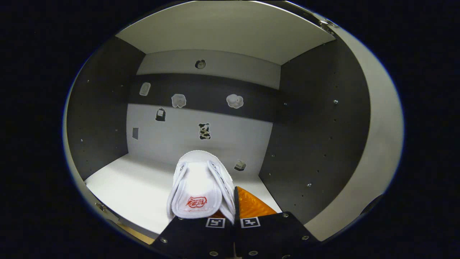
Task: Grab one shoe with the right hand and put it into the shoe cabinet, grab the other shoe with the left hand and put it into the shoe cabinet; then close the right door with the right hand and the left door with the left hand.
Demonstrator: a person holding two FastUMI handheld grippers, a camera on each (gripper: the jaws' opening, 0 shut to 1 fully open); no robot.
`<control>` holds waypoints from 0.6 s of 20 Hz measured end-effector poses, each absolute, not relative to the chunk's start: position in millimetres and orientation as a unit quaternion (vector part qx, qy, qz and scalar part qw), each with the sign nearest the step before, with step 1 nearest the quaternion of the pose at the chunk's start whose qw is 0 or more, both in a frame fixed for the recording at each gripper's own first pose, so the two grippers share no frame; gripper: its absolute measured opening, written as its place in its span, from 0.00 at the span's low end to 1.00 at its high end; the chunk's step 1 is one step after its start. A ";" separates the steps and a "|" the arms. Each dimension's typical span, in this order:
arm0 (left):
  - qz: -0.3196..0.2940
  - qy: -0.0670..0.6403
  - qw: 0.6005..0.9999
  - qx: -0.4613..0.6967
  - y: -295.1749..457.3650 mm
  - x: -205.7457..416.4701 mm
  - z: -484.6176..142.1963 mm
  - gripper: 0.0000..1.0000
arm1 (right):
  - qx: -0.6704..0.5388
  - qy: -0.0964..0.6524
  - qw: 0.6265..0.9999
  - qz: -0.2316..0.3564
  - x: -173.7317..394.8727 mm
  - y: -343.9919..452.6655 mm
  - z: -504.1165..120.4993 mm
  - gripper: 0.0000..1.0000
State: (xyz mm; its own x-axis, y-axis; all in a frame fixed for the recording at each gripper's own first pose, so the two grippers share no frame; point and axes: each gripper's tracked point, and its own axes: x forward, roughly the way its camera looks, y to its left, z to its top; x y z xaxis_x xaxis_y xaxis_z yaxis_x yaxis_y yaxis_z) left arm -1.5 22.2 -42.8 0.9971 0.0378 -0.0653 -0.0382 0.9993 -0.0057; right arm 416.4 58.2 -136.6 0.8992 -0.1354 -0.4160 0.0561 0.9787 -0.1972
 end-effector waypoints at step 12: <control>0.027 0.042 0.999 -0.002 34.7 18.1 -52.4 0.99 | -0.051 0.327 0.941 -0.065 446.5 52.2 -200.0 0.08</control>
State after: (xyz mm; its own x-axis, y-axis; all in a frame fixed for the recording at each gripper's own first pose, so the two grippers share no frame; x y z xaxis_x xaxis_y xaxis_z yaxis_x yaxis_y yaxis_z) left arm 18.1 34.7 -52.4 0.9951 0.0546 -0.0830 -0.0549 0.9985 -0.0017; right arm 446.5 52.2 -200.0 0.7772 -0.1552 -0.6098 0.0877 0.9864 -0.1392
